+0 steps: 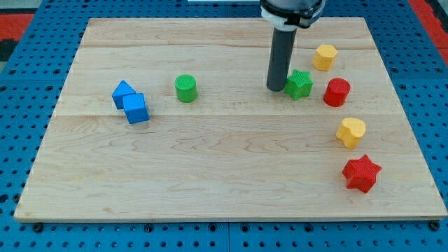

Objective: Move the green star a bit right

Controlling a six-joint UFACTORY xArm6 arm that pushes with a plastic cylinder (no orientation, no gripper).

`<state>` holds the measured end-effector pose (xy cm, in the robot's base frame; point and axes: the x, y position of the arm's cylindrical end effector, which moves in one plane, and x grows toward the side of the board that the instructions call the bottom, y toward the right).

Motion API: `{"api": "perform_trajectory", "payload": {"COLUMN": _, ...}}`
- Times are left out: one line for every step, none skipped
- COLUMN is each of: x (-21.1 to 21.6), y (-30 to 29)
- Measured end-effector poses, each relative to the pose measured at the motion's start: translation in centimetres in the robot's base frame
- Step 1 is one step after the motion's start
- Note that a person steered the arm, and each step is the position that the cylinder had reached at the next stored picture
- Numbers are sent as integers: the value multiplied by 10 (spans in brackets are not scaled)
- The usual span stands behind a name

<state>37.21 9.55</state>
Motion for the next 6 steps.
{"api": "perform_trajectory", "payload": {"x": -17, "y": 43}}
{"api": "perform_trajectory", "payload": {"x": -17, "y": 19}}
{"api": "perform_trajectory", "payload": {"x": 19, "y": 17}}
{"api": "perform_trajectory", "payload": {"x": 35, "y": 19}}
{"api": "perform_trajectory", "payload": {"x": 2, "y": 39}}
{"api": "perform_trajectory", "payload": {"x": -9, "y": 71}}
